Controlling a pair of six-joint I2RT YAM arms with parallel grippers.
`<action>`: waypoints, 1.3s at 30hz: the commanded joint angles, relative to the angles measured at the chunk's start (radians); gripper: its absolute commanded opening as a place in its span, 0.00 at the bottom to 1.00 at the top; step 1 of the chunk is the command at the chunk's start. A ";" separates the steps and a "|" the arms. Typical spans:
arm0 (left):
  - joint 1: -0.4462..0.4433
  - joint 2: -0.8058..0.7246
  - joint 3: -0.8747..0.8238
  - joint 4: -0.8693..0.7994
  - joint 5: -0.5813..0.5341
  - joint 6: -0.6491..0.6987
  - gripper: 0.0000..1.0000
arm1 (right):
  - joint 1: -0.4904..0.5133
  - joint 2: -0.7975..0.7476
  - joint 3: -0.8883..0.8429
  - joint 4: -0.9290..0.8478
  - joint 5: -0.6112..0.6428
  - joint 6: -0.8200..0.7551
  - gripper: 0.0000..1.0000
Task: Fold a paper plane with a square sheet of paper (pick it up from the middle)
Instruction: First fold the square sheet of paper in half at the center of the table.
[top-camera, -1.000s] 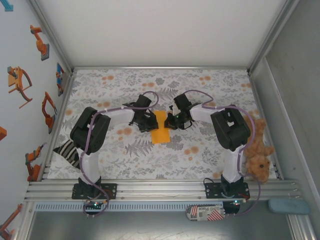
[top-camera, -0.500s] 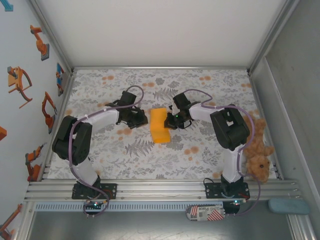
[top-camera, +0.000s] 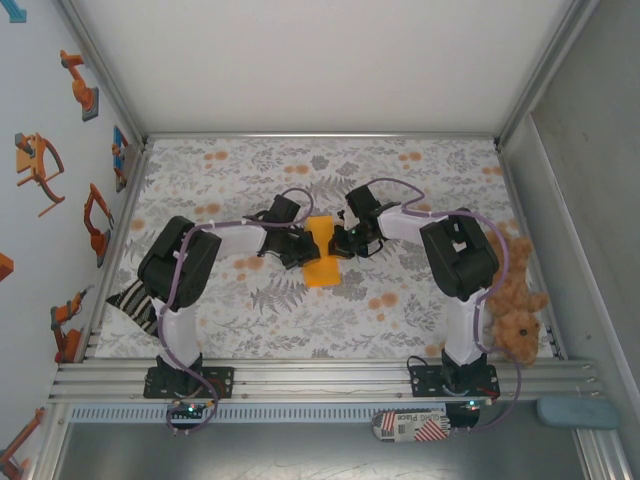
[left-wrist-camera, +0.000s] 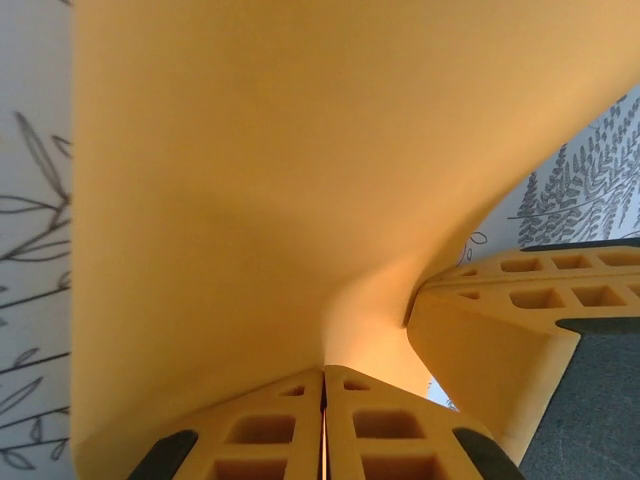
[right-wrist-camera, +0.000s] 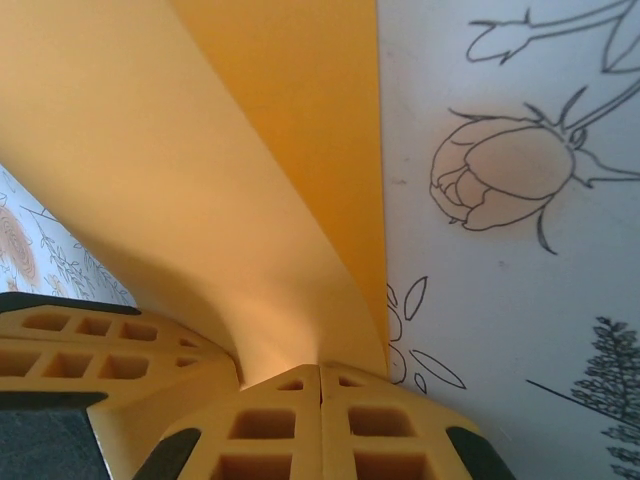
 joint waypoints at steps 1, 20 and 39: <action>0.020 -0.012 -0.063 -0.026 0.023 -0.007 0.08 | 0.006 0.146 -0.084 -0.168 0.288 -0.014 0.00; 0.057 -0.218 -0.102 -0.037 0.097 -0.039 0.10 | 0.006 0.157 -0.093 -0.156 0.306 -0.002 0.00; 0.076 -0.174 -0.258 -0.162 0.034 0.012 0.09 | 0.006 0.161 -0.098 -0.154 0.313 -0.003 0.00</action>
